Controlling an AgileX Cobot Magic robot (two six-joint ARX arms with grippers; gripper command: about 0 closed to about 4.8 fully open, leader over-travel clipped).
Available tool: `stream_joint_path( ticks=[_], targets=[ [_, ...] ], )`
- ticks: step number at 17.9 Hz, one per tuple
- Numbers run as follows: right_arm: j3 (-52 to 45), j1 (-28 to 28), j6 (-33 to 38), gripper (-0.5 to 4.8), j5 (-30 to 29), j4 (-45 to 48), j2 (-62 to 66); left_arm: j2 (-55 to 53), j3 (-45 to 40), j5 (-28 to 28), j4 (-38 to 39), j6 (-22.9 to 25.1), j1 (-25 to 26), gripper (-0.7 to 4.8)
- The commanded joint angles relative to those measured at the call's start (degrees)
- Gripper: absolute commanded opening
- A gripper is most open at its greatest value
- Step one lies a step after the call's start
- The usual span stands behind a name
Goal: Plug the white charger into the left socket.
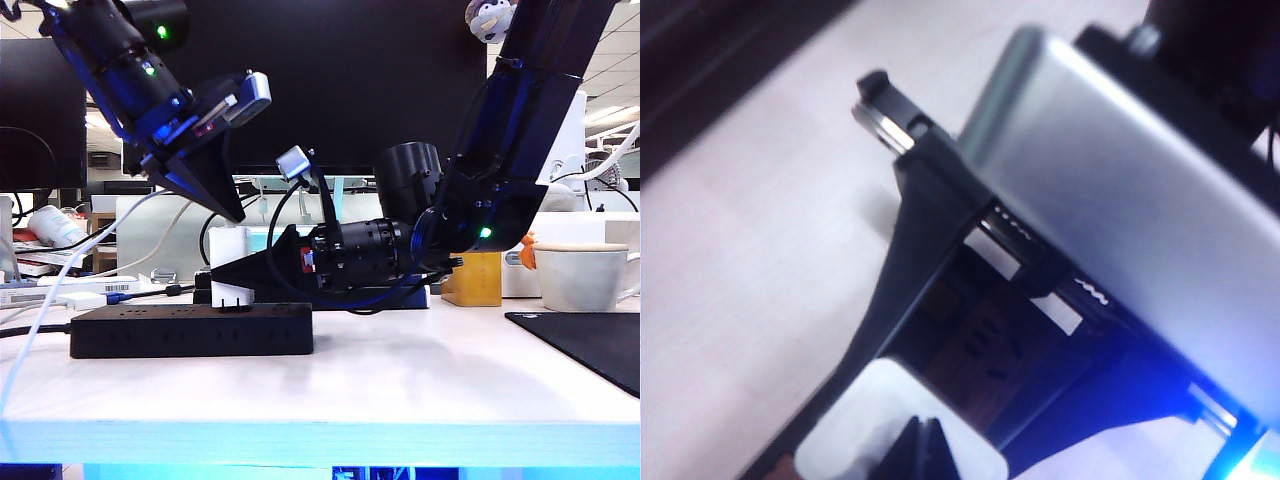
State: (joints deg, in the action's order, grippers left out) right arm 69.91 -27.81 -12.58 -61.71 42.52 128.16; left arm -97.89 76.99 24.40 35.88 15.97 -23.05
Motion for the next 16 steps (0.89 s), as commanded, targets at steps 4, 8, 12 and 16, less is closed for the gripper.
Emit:
stream_joint_path(
  ticks=[4,8,12,16],
  targets=[
    [-0.2,0.0,-0.9,-0.05,2.2,-0.7,-0.1,-1.5,0.1,-2.7,2.9,-0.1,0.0,-0.06],
    [-0.6,0.0,-2.5,-0.05,3.6,-0.6,-0.1,-2.6,0.1,-2.7,4.2,-0.1,0.0,-0.06],
    [-1.6,0.0,-2.4,-0.05,4.6,-0.8,-0.1,-3.4,0.1,-2.7,5.2,-0.1,-0.1,-0.06],
    [-2.3,0.0,-2.5,-0.05,5.2,-2.1,-0.1,-3.7,0.1,-2.7,5.9,-0.1,-0.8,-0.06]
  ],
)
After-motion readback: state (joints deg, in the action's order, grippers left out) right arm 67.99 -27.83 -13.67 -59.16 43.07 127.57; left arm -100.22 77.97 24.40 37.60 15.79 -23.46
